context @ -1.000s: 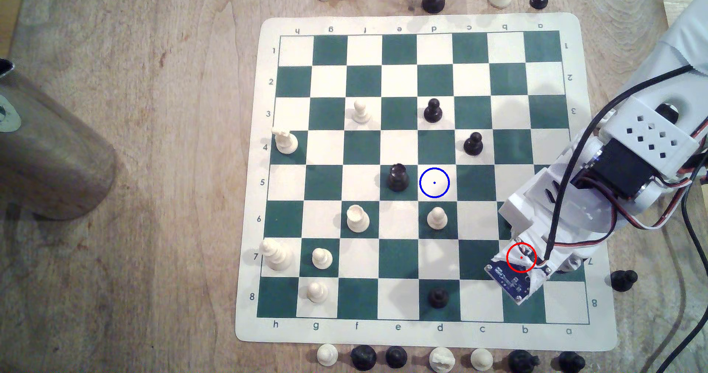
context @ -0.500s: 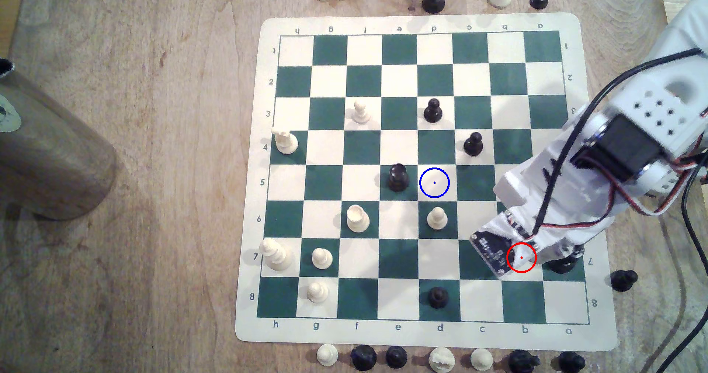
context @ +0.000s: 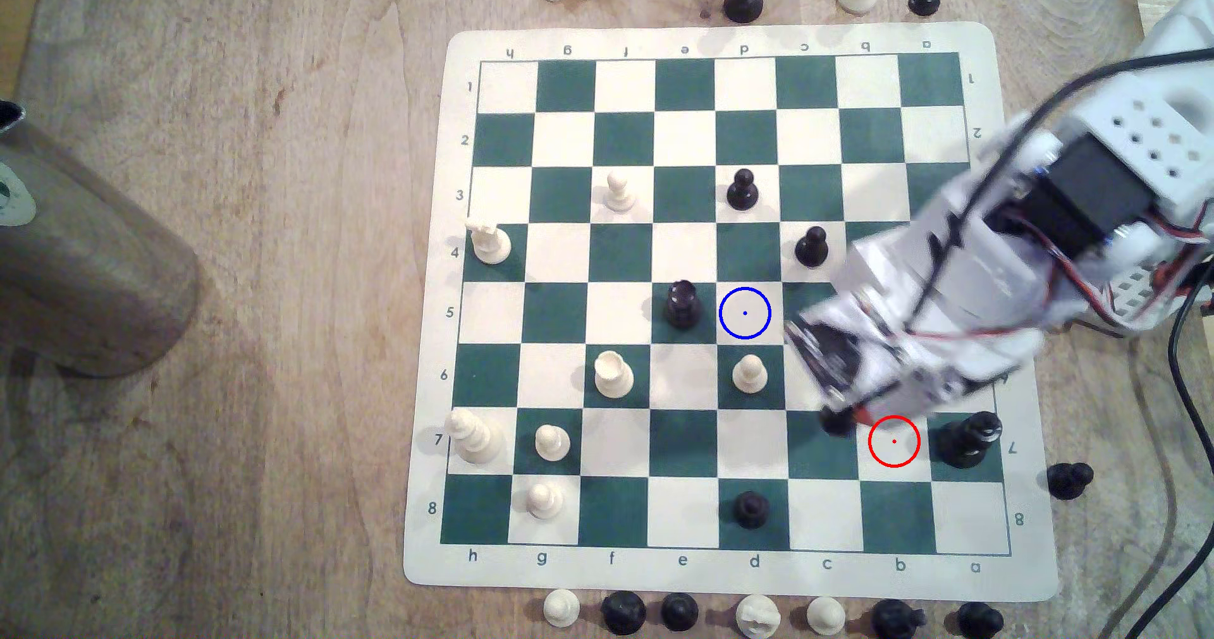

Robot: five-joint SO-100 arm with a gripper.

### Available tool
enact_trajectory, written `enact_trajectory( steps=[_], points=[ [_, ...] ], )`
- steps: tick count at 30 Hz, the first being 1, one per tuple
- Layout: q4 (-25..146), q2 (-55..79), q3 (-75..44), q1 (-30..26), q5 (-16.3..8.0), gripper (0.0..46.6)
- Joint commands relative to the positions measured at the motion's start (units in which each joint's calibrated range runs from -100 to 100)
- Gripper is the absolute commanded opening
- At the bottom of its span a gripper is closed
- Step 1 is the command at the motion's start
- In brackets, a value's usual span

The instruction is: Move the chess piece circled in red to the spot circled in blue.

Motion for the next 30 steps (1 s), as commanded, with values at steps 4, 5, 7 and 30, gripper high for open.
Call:
enact_trajectory(
  steps=[4, 5, 7, 30],
  points=[
    [-4.69, 2.71, -5.34, 6.98, 0.93, 0.3],
    [-5.01, 3.31, -5.25, 7.68, 1.07, 0.3],
    [-5.91, 4.92, -5.25, 9.32, 1.61, 0.3],
    [-11.32, 10.10, 2.54, 17.14, 4.59, 0.4]
  ],
)
